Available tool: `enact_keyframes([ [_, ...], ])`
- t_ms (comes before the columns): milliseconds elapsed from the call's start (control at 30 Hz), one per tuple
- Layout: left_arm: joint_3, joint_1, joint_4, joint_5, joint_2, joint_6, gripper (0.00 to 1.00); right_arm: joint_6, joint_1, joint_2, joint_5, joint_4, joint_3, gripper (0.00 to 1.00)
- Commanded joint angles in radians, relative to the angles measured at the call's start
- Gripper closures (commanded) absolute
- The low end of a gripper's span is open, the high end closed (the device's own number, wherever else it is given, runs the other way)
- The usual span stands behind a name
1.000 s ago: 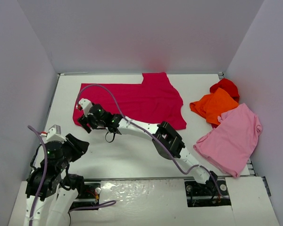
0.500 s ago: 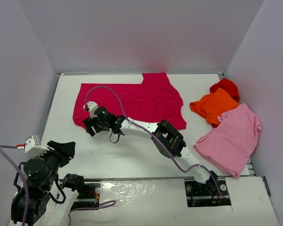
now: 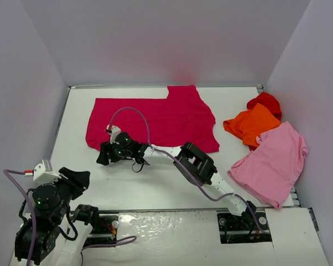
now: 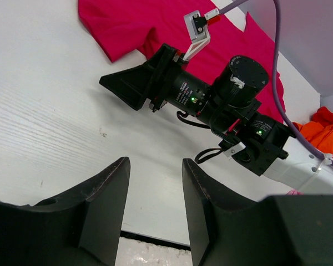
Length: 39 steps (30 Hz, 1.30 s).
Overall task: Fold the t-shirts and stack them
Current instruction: Fold the flattened tshirt in 1/3 of the way
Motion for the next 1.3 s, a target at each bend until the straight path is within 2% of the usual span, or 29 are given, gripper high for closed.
enact_keyframes([
  [0,0.008,-0.003,0.013,0.012,0.023,0.028,0.61,0.128,-0.011,0.010,-0.007,0.151,-0.001,0.38],
  [367,0.008,-0.003,-0.005,0.017,0.024,0.038,0.61,0.133,-0.048,0.113,0.062,0.115,0.091,0.38],
  [767,0.000,-0.004,0.007,0.018,0.032,0.043,0.61,0.029,-0.076,-0.016,0.187,0.059,-0.038,0.39],
  [1267,-0.003,-0.003,0.007,0.015,0.026,0.041,0.61,0.083,-0.054,0.100,0.111,0.061,0.100,0.42],
])
